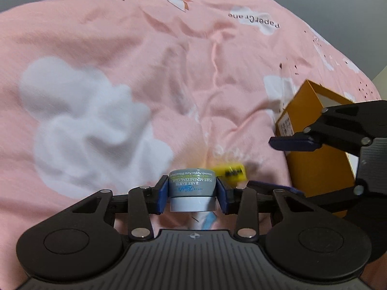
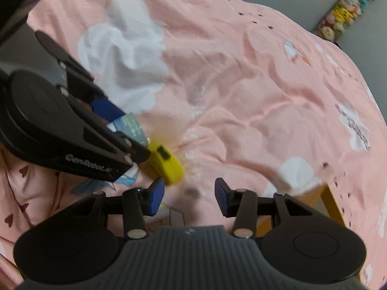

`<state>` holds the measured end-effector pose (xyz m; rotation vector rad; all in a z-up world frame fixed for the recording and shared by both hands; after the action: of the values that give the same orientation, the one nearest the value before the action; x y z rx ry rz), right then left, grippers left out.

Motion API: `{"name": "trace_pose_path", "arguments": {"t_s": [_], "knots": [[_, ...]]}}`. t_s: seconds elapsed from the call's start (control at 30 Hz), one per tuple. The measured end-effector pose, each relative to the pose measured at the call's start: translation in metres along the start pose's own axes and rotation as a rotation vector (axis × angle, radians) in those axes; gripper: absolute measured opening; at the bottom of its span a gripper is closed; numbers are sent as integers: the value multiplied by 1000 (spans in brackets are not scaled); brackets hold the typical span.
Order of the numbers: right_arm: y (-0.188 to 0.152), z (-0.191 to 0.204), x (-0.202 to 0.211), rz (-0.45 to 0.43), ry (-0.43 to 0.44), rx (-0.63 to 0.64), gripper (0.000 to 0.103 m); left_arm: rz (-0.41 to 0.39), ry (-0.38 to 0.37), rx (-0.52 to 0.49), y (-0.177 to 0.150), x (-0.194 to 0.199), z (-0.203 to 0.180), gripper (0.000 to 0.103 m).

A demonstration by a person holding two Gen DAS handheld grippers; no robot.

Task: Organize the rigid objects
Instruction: 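Grasp the white cream jar with left tool while right tool grasps the yellow tape measure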

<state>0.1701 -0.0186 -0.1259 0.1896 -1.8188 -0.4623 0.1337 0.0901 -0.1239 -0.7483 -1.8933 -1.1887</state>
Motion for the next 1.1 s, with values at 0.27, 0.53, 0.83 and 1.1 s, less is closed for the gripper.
{"name": "trace_pose_path", "arguments": {"t_s": [0.27,0.53,0.83,1.1], "knots": [[17,9,-21,47,66,121,45,54,-32,70,-1,-15,22,46],[24,18,-42,79,140,127,33,57,-23,64,-3,-20,23,46],[21,17,-34,81,153,41,21,48,-30,66,-4,-16,20,46],[6,5,24,-55,74,-158,19,-38,-60,60,3,9,3,46]]}}
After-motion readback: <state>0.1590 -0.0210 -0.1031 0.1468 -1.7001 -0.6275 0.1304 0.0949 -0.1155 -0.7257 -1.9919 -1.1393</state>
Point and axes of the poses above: each gripper's, at about its wrist camera, not at the fingertips, and x roughly against the way its jaws point, z to its left, y to its top, the point moved 6 cm from there along -x, roughly the way its jaws point, and after that the axes turned 1 degree about -z, right-handed, at the moved point
